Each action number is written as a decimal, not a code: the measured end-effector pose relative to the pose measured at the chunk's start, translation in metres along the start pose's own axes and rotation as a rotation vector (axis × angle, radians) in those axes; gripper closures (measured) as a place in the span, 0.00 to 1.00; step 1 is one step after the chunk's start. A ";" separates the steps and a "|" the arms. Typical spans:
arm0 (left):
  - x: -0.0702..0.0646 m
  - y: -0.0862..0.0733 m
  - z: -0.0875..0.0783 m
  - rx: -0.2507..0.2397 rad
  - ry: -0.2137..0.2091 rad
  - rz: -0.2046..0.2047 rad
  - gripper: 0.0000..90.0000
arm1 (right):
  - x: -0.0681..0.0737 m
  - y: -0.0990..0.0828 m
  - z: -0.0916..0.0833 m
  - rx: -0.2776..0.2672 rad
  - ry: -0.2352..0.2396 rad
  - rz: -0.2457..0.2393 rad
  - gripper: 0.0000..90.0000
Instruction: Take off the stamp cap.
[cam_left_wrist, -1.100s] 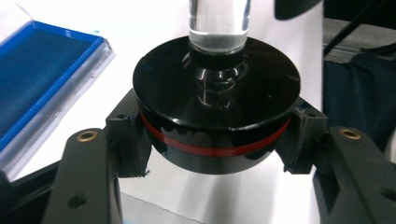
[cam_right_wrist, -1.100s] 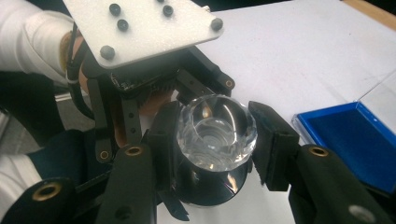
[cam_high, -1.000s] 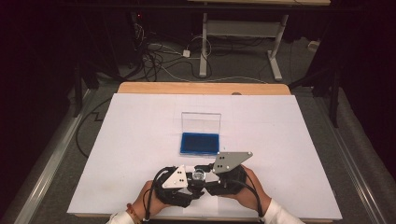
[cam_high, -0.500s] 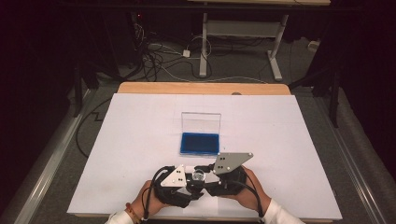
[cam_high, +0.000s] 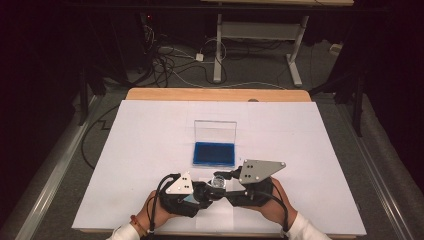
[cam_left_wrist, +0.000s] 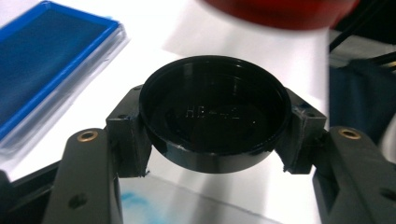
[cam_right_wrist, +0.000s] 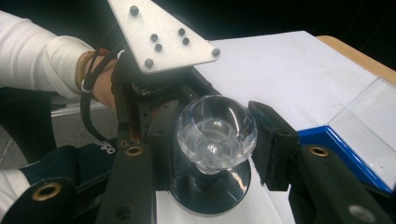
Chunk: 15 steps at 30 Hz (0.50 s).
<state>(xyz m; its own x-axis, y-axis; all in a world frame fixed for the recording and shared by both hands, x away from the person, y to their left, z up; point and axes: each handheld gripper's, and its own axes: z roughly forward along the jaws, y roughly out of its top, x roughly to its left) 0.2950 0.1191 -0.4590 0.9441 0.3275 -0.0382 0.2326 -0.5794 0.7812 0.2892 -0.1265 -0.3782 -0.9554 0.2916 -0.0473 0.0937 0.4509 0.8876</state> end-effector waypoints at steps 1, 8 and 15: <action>0.000 0.000 0.000 0.007 0.012 0.010 0.41 | -0.001 0.000 -0.001 0.000 -0.003 -0.001 0.63; 0.004 -0.005 -0.009 0.006 0.051 0.023 0.40 | -0.009 0.000 -0.009 0.020 -0.030 0.015 0.63; 0.014 -0.018 -0.032 -0.001 0.134 0.025 0.40 | -0.016 -0.001 -0.016 0.043 -0.049 0.026 0.63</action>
<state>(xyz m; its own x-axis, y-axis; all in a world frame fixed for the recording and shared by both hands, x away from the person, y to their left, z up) 0.2964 0.1580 -0.4531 0.9100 0.4094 0.0650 0.2088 -0.5881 0.7813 0.2995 -0.1454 -0.3713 -0.9378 0.3438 -0.0480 0.1309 0.4784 0.8683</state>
